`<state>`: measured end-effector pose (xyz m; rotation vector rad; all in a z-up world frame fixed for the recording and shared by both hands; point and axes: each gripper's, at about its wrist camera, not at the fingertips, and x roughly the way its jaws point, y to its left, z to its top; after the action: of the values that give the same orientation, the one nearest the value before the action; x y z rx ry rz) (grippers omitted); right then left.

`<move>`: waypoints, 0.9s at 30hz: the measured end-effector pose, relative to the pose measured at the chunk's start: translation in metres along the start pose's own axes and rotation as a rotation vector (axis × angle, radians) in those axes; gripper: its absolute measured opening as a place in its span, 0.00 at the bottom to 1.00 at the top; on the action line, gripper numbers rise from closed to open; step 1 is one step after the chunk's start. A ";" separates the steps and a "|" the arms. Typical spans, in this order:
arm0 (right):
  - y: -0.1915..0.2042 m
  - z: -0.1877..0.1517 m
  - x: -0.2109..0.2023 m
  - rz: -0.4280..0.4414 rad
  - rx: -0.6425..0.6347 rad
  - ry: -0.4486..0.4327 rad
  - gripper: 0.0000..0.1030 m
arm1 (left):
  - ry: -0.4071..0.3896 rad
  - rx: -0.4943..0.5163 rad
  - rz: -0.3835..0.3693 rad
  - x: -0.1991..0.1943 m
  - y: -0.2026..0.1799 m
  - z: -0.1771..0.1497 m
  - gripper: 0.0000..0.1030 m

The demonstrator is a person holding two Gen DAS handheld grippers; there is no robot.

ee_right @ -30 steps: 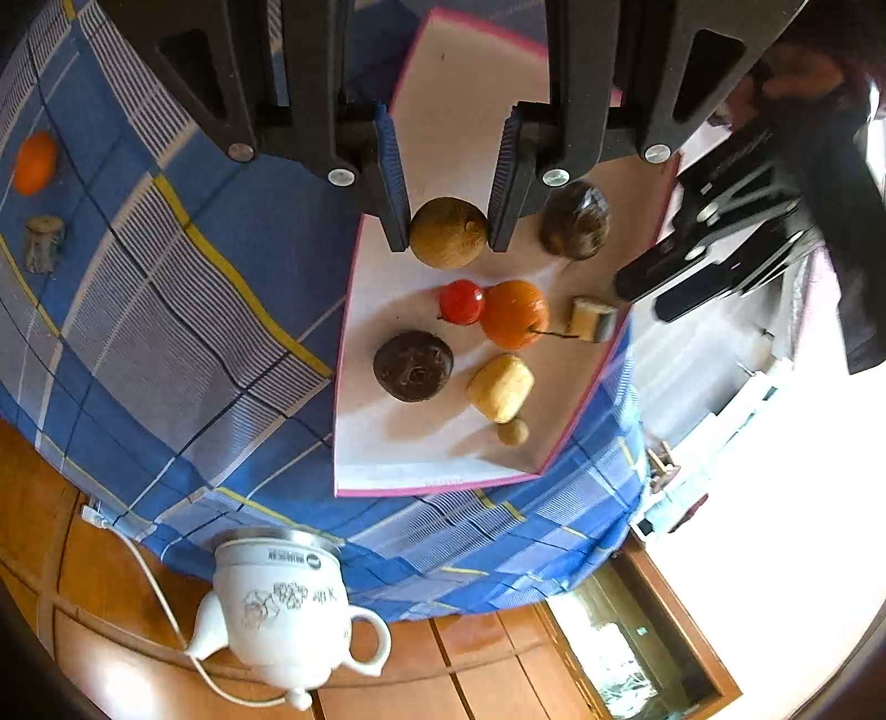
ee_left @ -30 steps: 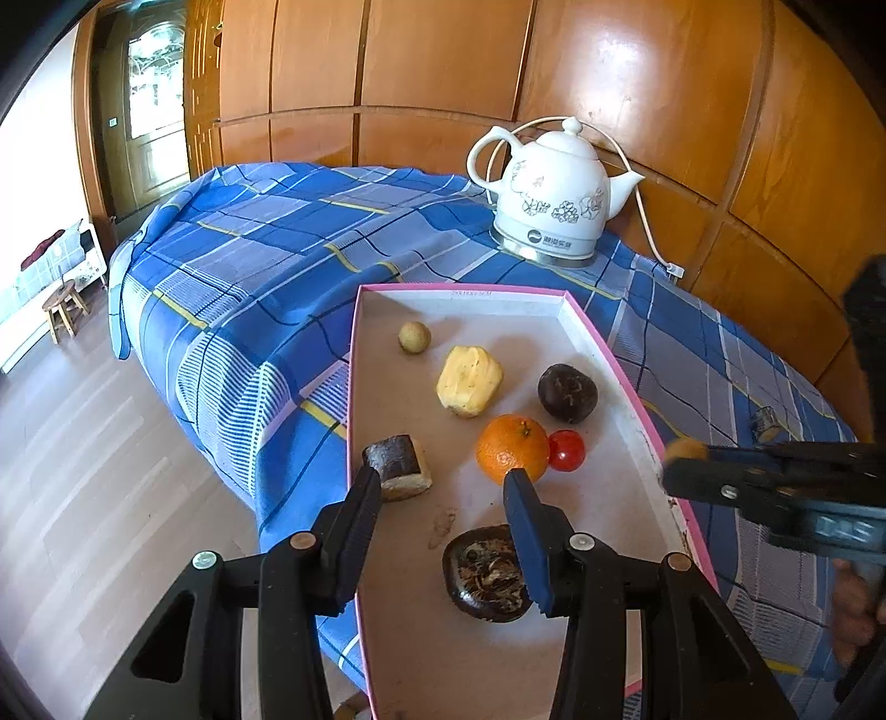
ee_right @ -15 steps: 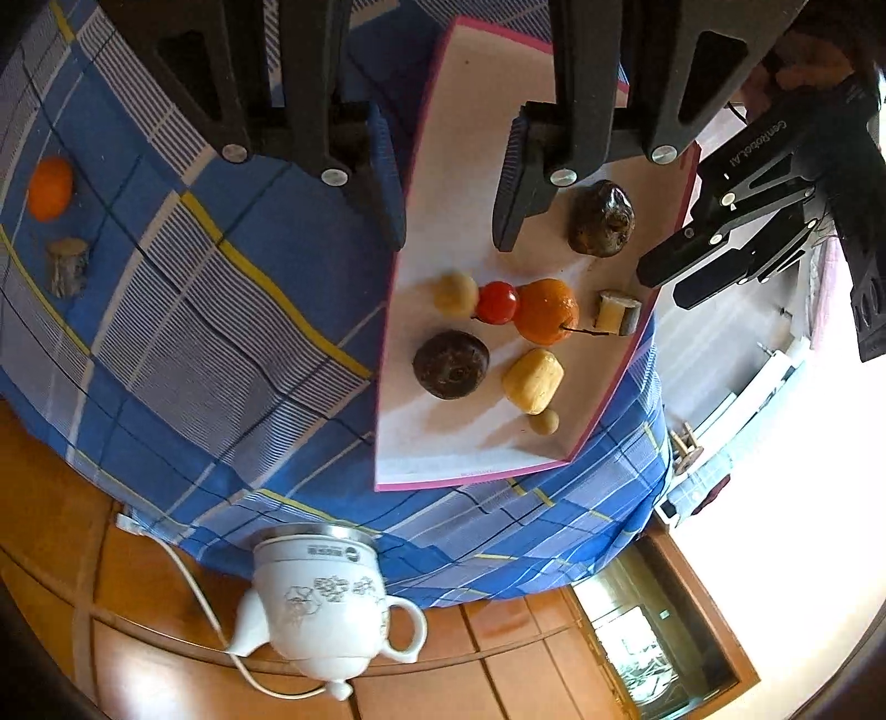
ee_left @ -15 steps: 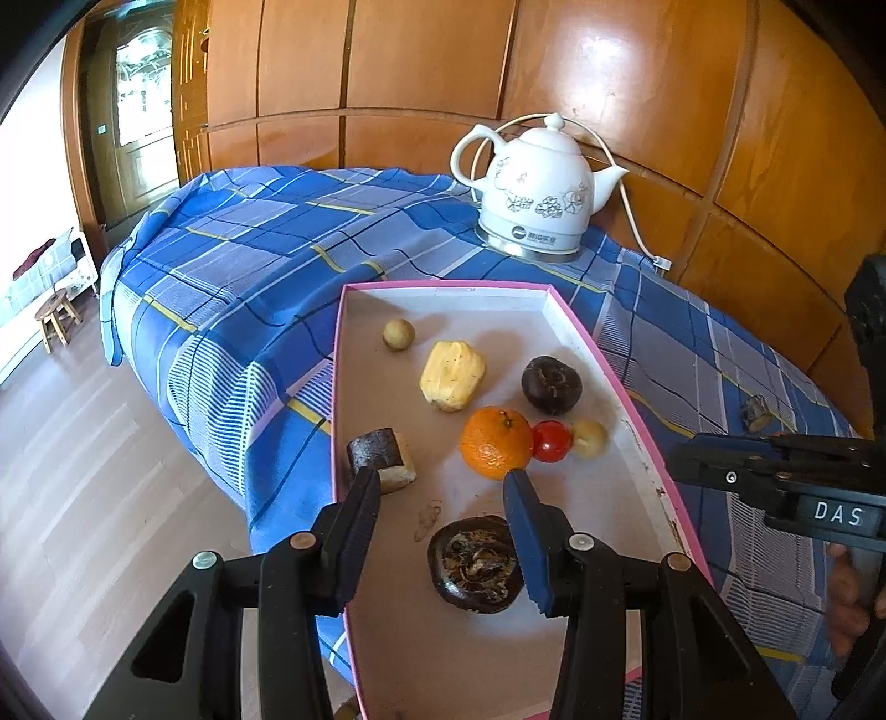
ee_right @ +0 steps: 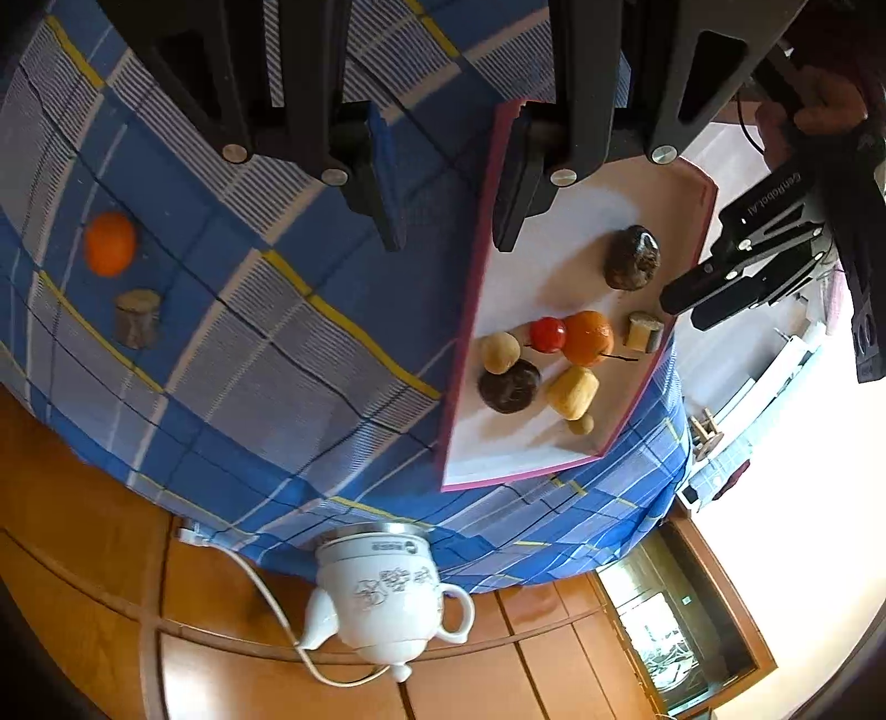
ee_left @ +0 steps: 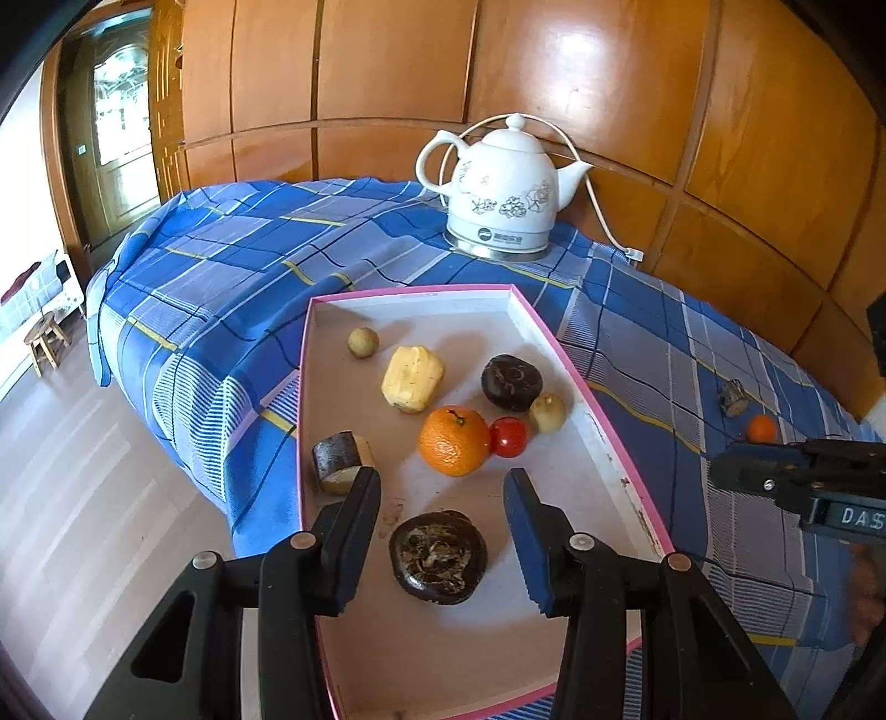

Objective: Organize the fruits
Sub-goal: 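Withdraw the open right gripper from the tray, then reach the left gripper to the brown cylindrical chunk and grasp it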

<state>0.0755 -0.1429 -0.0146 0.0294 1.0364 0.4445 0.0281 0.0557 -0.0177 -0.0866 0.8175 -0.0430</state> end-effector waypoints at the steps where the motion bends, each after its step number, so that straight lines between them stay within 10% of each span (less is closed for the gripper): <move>1: -0.004 -0.001 -0.003 -0.006 0.001 -0.003 0.32 | 0.000 0.006 -0.001 0.000 -0.002 0.000 0.46; 27: -0.105 -0.012 -0.063 -0.203 0.075 -0.061 0.32 | 0.024 0.162 -0.041 0.003 -0.056 0.002 0.46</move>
<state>0.0740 -0.2644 0.0071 0.0045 0.9839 0.2188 0.0307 0.0002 -0.0134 0.0502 0.8338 -0.1487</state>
